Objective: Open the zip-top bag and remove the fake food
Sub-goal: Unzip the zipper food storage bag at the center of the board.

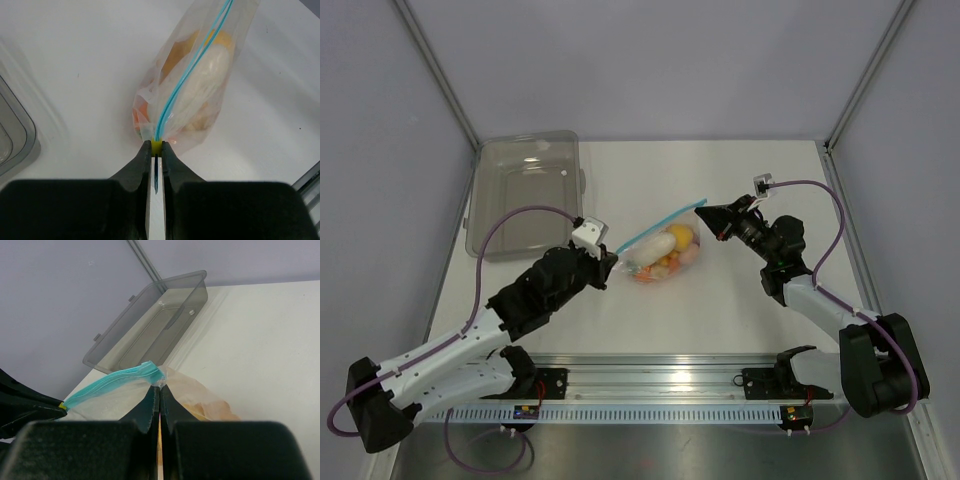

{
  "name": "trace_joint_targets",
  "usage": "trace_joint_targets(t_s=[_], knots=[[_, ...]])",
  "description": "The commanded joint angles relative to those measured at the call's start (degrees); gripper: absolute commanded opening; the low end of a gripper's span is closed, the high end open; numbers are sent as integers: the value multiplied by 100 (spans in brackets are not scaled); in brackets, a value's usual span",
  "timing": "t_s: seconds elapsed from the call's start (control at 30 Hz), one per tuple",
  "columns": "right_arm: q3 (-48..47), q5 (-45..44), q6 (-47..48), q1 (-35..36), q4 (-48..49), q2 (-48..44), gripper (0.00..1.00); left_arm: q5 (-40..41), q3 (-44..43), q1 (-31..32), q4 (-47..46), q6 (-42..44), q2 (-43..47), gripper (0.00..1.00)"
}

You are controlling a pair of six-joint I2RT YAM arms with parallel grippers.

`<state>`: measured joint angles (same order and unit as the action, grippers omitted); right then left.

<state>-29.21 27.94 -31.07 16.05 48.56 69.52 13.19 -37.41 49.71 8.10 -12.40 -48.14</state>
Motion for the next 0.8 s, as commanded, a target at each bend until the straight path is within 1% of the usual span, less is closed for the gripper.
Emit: trace_joint_targets(t_s=[0.0, 0.03, 0.07, 0.17, 0.2, 0.23, 0.3, 0.5, 0.57, 0.63, 0.77], knots=[[-173, -325, 145, -138, 225, 0, 0, 272, 181, -32, 210, -148, 243, 9], [-173, -316, 145, -129, 225, -8, 0, 254, 181, -32, 166, -131, 296, 12], [-173, -316, 145, -129, 225, -8, 0, 193, 164, -32, 157, -113, 314, 18], [-199, -211, 171, -129, 225, 18, 0, 79, 85, -32, 122, -43, 297, 29], [-208, -176, 171, -138, 225, 44, 0, 26, 58, -32, 104, -43, 296, 43], [-234, -132, 189, -138, 225, 53, 0, 8, 15, -32, 69, -52, 288, 48], [-234, -114, 198, -138, 233, 62, 0, -80, -56, -32, 43, -43, 261, 53], [-278, 0, 224, -138, 233, 106, 0, 16, -495, -32, 78, 45, 130, 55], [-278, 18, 242, -129, 233, 106, 0, 130, -679, -32, 104, 106, 129, 61], [-278, 62, 233, -129, 251, 132, 0, 227, -811, -32, 95, 150, 103, 72], [-313, 176, 224, -120, 321, 211, 0, 535, -1049, -32, -115, 326, -98, 76]])
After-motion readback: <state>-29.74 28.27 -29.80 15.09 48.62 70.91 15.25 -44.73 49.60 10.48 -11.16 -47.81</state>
